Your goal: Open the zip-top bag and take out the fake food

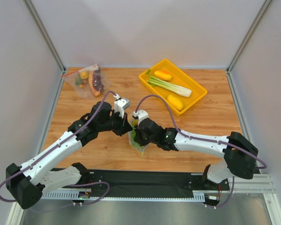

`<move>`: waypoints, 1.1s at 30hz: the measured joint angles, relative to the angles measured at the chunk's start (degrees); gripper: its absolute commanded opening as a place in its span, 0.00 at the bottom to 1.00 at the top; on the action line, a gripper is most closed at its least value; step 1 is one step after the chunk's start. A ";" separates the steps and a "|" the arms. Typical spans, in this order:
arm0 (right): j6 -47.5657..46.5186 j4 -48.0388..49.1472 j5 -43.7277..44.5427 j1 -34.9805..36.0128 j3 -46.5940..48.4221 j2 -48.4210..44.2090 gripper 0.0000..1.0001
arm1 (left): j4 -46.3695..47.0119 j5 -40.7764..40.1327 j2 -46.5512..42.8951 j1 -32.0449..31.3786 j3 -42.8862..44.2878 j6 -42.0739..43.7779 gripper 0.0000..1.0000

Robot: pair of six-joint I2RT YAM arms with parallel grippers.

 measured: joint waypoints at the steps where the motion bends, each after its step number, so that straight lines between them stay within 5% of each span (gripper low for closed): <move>1: 0.04 -0.09 0.35 0.00 -0.02 -0.33 0.00 | 0.00 -0.50 0.00 0.00 -0.02 -0.09 0.00; 19: -0.33 -1.07 3.96 0.00 -5.99 -18.18 0.00 | 0.11 -6.60 3.87 0.00 -0.50 -1.07 0.00; 33: 0.11 9.94 10.60 0.00 -6.97 -22.38 0.00 | 2.32 -3.82 4.46 0.00 -2.89 -1.18 0.00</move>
